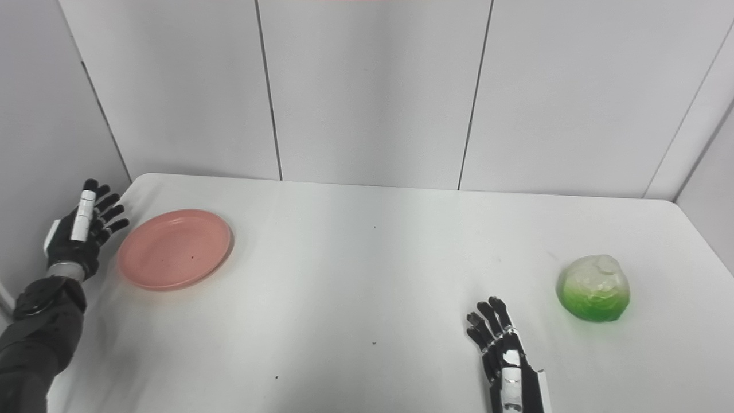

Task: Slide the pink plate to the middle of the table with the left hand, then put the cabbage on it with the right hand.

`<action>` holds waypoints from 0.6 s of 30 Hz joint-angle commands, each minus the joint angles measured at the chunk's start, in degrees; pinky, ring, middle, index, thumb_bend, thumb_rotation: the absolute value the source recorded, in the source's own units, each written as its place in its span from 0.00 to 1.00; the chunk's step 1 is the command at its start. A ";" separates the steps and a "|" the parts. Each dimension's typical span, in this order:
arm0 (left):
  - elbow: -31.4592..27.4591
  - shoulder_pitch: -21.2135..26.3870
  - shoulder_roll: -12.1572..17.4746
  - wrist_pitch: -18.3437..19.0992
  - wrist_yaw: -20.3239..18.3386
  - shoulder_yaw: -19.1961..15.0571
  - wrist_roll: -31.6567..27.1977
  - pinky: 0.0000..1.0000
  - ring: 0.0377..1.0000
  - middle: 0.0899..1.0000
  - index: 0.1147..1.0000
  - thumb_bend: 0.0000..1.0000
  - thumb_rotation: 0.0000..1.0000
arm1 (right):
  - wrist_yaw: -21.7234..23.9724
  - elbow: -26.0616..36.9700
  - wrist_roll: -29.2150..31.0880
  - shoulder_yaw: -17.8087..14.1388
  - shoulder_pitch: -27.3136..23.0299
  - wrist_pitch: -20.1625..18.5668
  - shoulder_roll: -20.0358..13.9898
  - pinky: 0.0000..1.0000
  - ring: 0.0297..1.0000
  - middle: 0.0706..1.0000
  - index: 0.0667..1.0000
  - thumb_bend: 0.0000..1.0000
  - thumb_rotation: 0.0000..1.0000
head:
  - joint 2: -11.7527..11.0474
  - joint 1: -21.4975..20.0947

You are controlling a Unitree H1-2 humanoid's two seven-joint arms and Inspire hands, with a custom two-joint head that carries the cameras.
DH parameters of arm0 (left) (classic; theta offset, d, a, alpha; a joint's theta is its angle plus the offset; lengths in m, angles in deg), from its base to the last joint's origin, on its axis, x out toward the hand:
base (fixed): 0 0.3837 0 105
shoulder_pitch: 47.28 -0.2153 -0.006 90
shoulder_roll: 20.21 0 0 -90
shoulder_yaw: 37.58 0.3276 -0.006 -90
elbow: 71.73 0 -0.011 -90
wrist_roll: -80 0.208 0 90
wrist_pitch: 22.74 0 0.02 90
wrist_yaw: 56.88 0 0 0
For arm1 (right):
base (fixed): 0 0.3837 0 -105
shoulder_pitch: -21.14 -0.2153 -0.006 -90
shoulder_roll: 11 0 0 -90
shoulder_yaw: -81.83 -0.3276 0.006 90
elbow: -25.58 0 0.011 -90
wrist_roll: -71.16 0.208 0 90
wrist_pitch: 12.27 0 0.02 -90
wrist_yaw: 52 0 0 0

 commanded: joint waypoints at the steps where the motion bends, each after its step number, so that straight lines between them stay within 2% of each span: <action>1: -0.08 3.93 0.76 -1.64 -1.76 0.44 -0.24 0.78 0.82 0.82 0.78 1.00 0.74 | -0.41 0.21 -0.60 0.59 5.25 -2.06 0.93 0.87 0.85 0.89 0.89 0.80 0.96 | 0.22 -0.13; 4: 0.43 3.70 0.29 -2.04 -3.24 1.09 -0.14 0.80 0.84 0.84 0.80 1.00 0.75 | -0.80 0.92 -0.66 0.67 5.56 -2.48 0.91 0.86 0.85 0.89 0.89 0.81 0.95 | 0.56 -0.11; 6: 0.48 3.44 -0.31 -2.69 -3.56 2.14 0.55 0.76 0.86 0.83 0.80 0.97 0.77 | -0.95 1.14 -0.49 0.64 5.62 -2.82 0.90 0.85 0.85 0.89 0.89 0.81 0.95 | 0.56 -0.11; 12: -1.51 2.09 -1.90 -4.32 -4.90 4.76 1.17 0.72 0.85 0.85 0.81 0.94 0.78 | -1.12 0.86 -0.35 0.82 5.29 -2.88 0.81 0.85 0.85 0.89 0.89 0.82 0.94 | 0.60 -0.17; 18: -2.62 1.57 -3.48 -2.82 -5.20 5.69 1.15 0.73 0.85 0.85 0.82 0.97 0.77 | -1.31 1.13 -0.57 1.08 5.28 -2.98 0.96 0.85 0.85 0.88 0.89 0.82 0.94 | 0.83 -0.46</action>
